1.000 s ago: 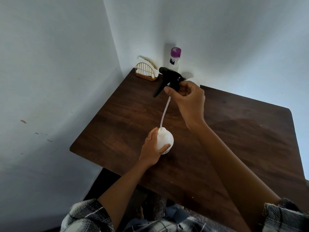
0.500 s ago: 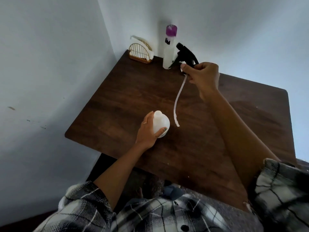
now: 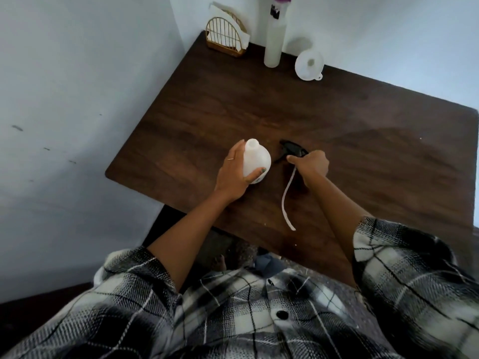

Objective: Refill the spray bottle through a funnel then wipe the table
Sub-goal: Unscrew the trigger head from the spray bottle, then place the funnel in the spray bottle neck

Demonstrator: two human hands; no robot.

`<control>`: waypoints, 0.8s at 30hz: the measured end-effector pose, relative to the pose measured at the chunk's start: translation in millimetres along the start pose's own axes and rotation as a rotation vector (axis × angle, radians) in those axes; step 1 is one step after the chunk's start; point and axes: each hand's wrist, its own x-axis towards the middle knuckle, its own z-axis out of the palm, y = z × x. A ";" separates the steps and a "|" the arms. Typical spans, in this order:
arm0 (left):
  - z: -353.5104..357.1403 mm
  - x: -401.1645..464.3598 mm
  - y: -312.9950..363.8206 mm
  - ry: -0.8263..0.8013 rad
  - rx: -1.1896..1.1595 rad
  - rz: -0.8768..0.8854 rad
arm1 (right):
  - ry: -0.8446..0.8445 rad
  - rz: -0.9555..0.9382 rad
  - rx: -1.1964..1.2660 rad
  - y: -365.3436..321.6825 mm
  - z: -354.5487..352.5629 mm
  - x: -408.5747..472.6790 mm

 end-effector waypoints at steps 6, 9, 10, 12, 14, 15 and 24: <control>2.0 -2.4 -1.9 0.018 0.023 -0.009 | 0.036 0.011 -0.081 7.9 15.1 4.6; 1.1 -5.3 -4.0 0.018 0.035 -0.028 | 0.043 0.017 -0.130 8.6 17.3 2.6; 0.6 -8.8 -5.7 0.025 0.033 -0.028 | 0.050 0.024 -0.147 8.4 15.9 0.3; -2.7 -17.4 -10.0 0.081 0.002 -0.005 | 0.083 0.045 -0.178 8.7 9.8 -1.5; -9.6 -22.9 -14.2 0.198 -0.039 0.035 | 0.154 0.029 -0.181 10.0 0.4 2.6; -14.7 -23.5 -15.1 0.284 -0.056 0.058 | 0.196 -0.003 -0.169 11.4 -4.9 5.9; -41.5 103.7 32.0 0.394 -0.253 0.015 | 0.183 -0.359 -0.093 -38.2 -56.1 105.4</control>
